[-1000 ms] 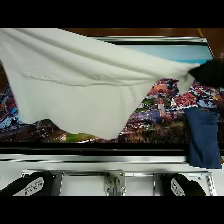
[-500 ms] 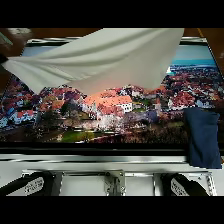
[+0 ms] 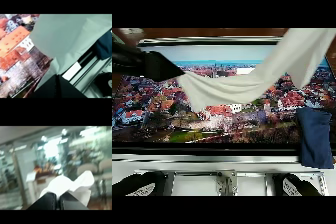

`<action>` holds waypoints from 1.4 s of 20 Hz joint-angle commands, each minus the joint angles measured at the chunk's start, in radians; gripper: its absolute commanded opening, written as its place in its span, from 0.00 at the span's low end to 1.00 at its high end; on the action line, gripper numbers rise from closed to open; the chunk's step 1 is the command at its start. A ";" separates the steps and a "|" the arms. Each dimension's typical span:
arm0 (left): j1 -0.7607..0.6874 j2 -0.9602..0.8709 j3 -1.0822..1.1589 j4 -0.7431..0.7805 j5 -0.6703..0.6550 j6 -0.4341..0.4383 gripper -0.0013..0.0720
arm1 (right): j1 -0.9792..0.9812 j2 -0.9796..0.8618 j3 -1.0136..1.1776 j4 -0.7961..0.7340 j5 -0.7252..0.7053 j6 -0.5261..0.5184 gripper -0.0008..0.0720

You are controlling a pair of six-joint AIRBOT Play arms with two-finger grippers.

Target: Fold the shirts.

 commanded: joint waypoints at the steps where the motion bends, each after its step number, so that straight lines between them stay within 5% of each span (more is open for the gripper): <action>1: -0.134 -0.003 -0.033 0.143 0.135 -0.026 0.06 | 0.001 -0.024 0.021 -0.087 -0.116 -0.003 0.10; 6: -0.116 -0.006 -0.163 0.367 0.019 -0.073 0.06 | 0.010 -0.206 0.021 0.016 0.199 0.011 0.10; 10: -0.117 -0.006 -0.410 0.375 0.018 -0.081 0.06 | 0.108 -0.462 0.020 -0.021 0.569 0.011 0.10; 14: -0.117 -0.006 -0.525 0.370 0.077 -0.080 0.06 | 0.215 -0.700 0.020 -0.051 0.713 0.088 0.11; 15: -0.117 -0.005 -0.524 0.370 0.096 -0.081 0.06 | 0.231 -0.737 0.020 -0.048 0.725 0.124 0.28; 16: -0.117 -0.005 -0.522 0.370 0.114 -0.080 0.06 | 0.239 -0.758 0.021 -0.046 0.732 0.133 0.67; 17: -0.116 -0.005 -0.521 0.370 0.124 -0.080 0.06 | 0.238 -0.764 0.021 -0.042 0.749 0.132 0.87; 21: -0.104 0.000 -0.521 0.371 0.126 -0.076 0.06 | 0.134 -0.644 0.021 -0.053 0.893 0.129 0.87; 24: -0.074 0.013 -0.521 0.373 0.144 -0.064 0.06 | 0.003 -0.532 -0.022 -0.187 1.187 0.183 0.87; 28: -0.034 0.056 -0.521 0.374 0.143 -0.022 0.06 | -0.061 -0.207 -0.590 -0.229 1.180 0.172 0.87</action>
